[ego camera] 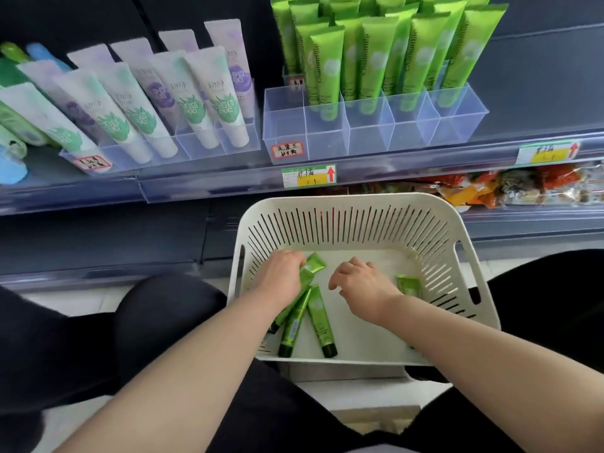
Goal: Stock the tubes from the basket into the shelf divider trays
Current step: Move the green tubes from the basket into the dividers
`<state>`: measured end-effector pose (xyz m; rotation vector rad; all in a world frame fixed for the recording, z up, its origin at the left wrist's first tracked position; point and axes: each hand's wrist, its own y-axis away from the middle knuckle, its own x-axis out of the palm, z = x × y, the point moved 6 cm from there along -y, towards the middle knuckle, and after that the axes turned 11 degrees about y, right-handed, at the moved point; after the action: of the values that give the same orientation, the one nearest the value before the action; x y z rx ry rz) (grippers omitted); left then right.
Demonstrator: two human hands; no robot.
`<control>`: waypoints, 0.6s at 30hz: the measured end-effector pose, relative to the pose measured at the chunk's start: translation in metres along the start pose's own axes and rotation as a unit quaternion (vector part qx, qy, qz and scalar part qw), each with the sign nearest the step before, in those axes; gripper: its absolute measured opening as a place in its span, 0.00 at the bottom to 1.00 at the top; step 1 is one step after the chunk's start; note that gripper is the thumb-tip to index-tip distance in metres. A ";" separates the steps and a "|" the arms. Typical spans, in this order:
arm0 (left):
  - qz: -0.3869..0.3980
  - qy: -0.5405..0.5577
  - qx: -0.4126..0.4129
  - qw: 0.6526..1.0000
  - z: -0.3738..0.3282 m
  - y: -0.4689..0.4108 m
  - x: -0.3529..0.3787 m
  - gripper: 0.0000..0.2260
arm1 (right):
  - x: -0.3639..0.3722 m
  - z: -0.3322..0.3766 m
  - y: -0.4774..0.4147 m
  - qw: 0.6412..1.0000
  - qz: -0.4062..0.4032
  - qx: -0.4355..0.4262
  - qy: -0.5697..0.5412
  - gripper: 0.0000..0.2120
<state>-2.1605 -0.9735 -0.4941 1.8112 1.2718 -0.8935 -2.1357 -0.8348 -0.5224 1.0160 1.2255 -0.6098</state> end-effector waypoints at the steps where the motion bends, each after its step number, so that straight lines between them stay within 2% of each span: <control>1: 0.002 0.004 -0.006 1.000 0.002 0.001 0.002 0.12 | 0.007 0.004 -0.003 1.000 0.023 -0.007 0.008 0.19; 5: -0.011 0.023 -0.032 0.999 0.003 0.000 0.003 0.15 | 0.034 0.025 -0.012 0.991 0.116 -0.060 0.038 0.20; 10: -0.012 0.030 -0.044 0.999 0.005 -0.004 0.003 0.17 | 0.057 0.042 -0.018 0.969 0.193 -0.121 0.091 0.22; 15: 0.001 0.029 -0.047 0.998 0.010 -0.005 0.008 0.16 | 0.074 0.032 -0.012 0.963 0.248 -0.093 0.054 0.25; 18: 0.007 0.035 -0.044 0.998 0.009 -0.007 0.014 0.19 | 0.076 0.019 -0.007 0.960 0.270 -0.065 0.027 0.25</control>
<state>-2.1641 -0.9737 -0.5121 1.7940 1.3195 -0.7604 -2.1123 -0.8450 -0.5973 1.1962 0.9597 -0.0748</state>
